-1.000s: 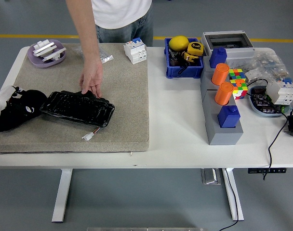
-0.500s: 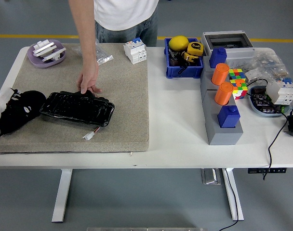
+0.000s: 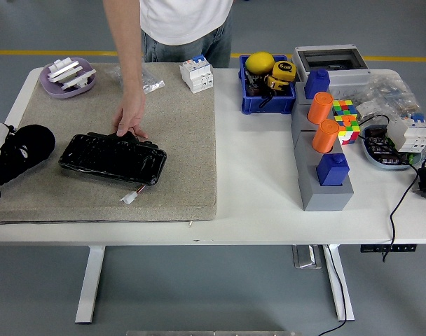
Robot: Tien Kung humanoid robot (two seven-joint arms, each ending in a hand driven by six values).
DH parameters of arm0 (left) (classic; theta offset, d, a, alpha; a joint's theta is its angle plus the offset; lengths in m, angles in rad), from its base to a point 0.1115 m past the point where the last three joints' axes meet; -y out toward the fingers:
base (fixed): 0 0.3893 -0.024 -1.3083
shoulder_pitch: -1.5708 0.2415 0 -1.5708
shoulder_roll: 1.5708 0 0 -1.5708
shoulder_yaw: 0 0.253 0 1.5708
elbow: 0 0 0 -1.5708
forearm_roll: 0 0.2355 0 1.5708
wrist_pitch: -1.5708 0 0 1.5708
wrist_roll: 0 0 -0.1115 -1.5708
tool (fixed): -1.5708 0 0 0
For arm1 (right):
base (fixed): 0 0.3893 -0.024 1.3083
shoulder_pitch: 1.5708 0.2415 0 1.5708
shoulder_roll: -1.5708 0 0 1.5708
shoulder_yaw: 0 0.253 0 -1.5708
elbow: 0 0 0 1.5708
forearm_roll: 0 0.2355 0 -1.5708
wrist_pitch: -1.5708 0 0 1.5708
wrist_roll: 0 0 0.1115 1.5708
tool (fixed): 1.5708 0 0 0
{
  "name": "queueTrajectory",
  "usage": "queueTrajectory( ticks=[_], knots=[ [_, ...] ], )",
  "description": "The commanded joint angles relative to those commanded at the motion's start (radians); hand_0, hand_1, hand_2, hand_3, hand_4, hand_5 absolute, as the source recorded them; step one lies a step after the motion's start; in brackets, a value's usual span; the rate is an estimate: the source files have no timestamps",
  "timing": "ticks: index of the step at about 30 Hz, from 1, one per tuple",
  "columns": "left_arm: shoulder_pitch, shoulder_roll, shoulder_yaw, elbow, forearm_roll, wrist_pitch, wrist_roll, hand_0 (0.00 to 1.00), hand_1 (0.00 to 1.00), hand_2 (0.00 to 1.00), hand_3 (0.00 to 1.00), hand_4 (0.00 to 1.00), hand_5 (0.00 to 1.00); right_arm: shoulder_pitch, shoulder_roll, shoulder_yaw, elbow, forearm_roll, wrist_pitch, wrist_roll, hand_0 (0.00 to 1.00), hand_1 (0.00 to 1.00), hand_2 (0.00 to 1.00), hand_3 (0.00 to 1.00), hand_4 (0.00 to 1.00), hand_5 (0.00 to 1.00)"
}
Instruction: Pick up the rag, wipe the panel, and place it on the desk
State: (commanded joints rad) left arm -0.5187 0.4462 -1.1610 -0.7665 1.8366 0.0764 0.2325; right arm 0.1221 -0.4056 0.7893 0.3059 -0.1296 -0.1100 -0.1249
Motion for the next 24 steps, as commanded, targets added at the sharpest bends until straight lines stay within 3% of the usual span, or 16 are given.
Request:
queueTrajectory(
  ticks=[5,9,16,24],
  knots=[
    [0.048,-0.008,-0.081,-0.118,0.064,0.032,0.033,0.245,0.522,0.694,0.547,0.002,0.002,-0.002,0.0,0.005,0.0,-0.002,0.0,0.001,0.751,0.62,0.62,0.556,0.906,0.423],
    [0.057,-0.021,-0.074,-0.195,0.082,0.069,0.047,0.247,0.524,0.694,0.542,0.002,0.002,-0.004,0.001,0.005,-0.002,0.0,0.002,0.002,0.751,0.62,0.621,0.556,0.906,0.423],
    [0.048,-0.055,-0.026,-0.193,0.085,0.121,0.062,0.248,0.517,0.687,0.536,0.002,0.002,0.001,-0.001,0.011,0.001,-0.007,-0.002,0.006,0.751,0.62,0.62,0.556,0.906,0.422],
    [0.059,-0.069,-0.005,-0.213,0.089,0.14,0.074,0.25,0.513,0.683,0.528,0.002,0.002,-0.005,-0.001,0.012,-0.003,-0.002,0.001,0.005,0.752,0.62,0.62,0.557,0.906,0.422]
  ],
)
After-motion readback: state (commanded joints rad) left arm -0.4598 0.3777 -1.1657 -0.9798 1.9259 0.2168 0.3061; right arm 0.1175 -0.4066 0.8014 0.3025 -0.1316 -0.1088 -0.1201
